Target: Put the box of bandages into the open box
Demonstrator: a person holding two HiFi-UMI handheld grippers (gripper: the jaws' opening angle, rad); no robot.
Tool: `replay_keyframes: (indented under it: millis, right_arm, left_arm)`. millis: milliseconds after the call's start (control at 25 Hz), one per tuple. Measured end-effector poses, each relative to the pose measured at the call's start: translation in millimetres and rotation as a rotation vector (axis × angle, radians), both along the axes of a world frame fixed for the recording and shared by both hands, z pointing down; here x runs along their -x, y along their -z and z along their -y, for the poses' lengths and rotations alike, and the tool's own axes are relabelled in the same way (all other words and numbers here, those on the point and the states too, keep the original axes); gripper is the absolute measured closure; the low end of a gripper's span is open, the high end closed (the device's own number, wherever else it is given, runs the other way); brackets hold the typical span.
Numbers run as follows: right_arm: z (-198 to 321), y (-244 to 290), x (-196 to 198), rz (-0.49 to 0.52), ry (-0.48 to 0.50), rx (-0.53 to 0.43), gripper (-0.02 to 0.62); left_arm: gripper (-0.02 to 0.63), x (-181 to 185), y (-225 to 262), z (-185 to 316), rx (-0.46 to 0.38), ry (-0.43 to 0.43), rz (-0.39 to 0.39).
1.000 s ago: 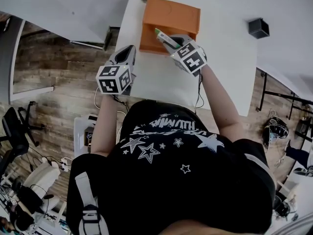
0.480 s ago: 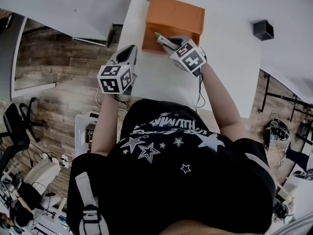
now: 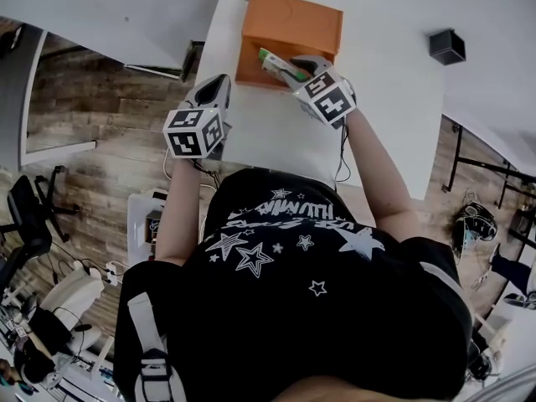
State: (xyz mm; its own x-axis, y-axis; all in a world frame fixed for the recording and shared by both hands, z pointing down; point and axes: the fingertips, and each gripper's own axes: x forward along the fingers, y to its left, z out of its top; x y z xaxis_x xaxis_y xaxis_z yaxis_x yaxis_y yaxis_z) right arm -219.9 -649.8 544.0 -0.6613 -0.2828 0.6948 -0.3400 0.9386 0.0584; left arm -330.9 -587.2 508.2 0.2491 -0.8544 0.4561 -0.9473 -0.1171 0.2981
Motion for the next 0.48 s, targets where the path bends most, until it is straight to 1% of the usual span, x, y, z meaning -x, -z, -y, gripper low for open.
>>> replay_keyframes:
  millis: [160,320,480]
  right_arm:
    - [-1,9,-14,0.020,-0.023,-0.012,0.486]
    - [-6,20,-34,0.038,-0.043,-0.037,0.486]
    - [-41,34,-56,0.064,-0.067,-0.057,0.486]
  left_arm:
    - [0.586,-11,6,-9,0.007,0.005,0.010]
    - [0.586,-29,11,-20,0.007,0.001,0.018]
    - [0.585,-50,19,-54,-0.004,-0.008,0.023]
